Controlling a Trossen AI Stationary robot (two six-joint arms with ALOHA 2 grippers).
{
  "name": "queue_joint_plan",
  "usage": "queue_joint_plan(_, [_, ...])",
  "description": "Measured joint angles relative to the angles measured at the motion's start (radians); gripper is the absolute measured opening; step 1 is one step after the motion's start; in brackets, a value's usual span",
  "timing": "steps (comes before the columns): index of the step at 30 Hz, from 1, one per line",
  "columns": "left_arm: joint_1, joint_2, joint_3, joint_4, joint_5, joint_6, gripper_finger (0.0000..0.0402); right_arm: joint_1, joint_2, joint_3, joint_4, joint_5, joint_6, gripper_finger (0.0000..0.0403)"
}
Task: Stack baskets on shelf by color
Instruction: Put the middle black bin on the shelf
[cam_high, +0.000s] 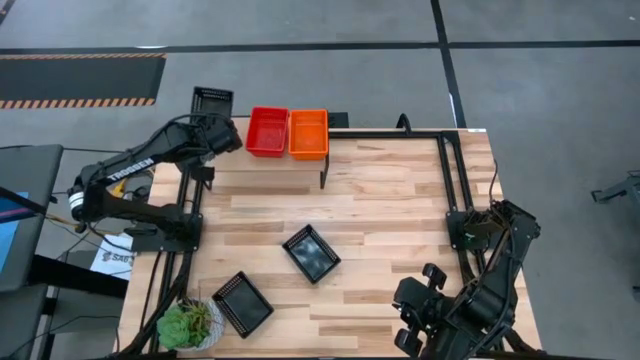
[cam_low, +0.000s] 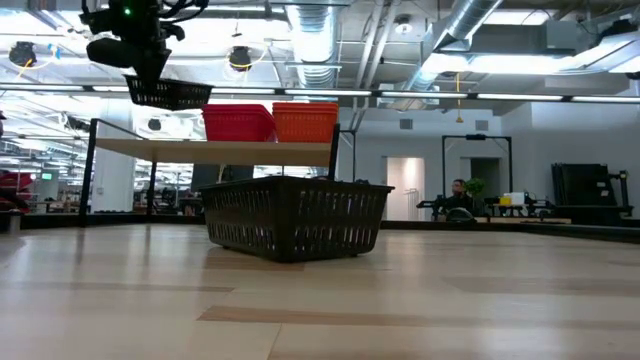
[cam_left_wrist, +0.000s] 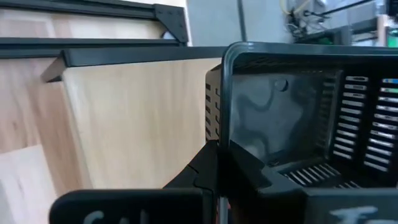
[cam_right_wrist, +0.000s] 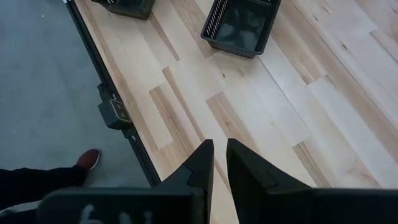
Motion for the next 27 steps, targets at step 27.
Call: queue_joint_plan(27, [0.045, 0.08, 0.0, 0.01, 0.127, -0.003, 0.0009, 0.0, 0.0, 0.0, 0.0, 0.002, 0.001, 0.0069])
